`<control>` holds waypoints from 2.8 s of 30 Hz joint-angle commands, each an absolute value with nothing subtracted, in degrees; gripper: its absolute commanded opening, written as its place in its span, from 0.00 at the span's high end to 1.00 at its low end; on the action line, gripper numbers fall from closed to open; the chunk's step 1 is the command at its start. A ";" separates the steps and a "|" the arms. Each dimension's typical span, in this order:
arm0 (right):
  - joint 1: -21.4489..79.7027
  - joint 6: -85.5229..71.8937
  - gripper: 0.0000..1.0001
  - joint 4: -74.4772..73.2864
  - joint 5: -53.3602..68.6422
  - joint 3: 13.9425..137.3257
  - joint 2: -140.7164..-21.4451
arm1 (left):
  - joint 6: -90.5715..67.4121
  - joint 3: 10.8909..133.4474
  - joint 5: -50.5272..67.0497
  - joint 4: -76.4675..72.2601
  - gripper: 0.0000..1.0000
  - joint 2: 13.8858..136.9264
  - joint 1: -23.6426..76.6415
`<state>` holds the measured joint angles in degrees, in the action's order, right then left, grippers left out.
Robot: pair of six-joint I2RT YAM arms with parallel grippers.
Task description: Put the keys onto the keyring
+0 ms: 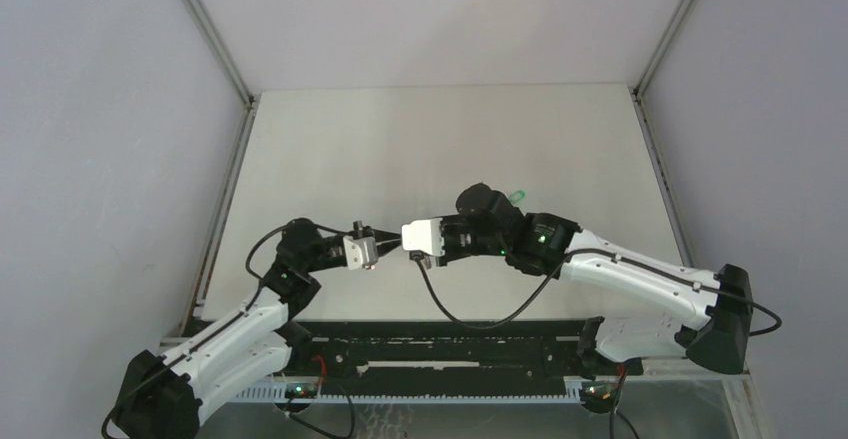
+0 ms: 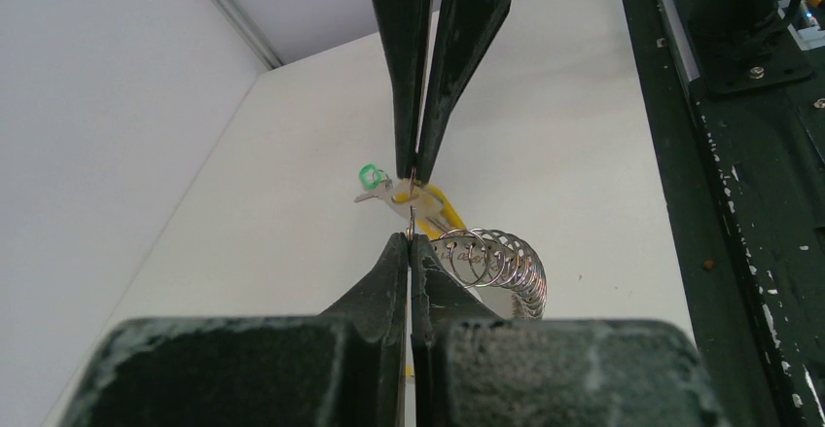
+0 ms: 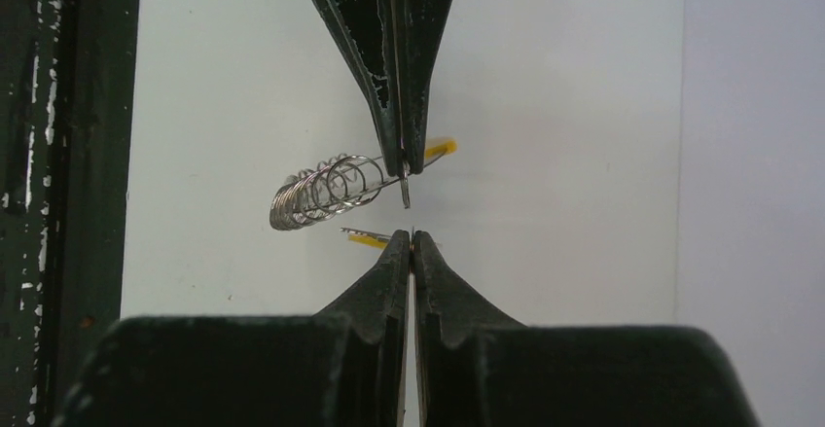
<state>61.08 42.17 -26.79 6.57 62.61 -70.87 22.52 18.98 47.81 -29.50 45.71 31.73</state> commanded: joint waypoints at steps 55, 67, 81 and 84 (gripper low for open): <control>55.91 38.80 1.00 -11.47 23.31 53.88 -60.24 | 15.67 18.19 53.89 -43.81 1.00 43.99 31.82; 56.28 38.97 1.00 -11.06 22.40 53.90 -59.87 | 15.62 18.19 54.07 -43.79 1.00 44.07 31.86; 57.26 39.27 1.00 -10.50 21.73 53.88 -58.72 | 15.46 18.24 54.23 -43.82 1.00 44.36 31.82; 57.37 39.29 1.00 -10.46 21.27 53.88 -58.65 | 15.45 18.20 54.21 -43.78 1.00 44.30 31.82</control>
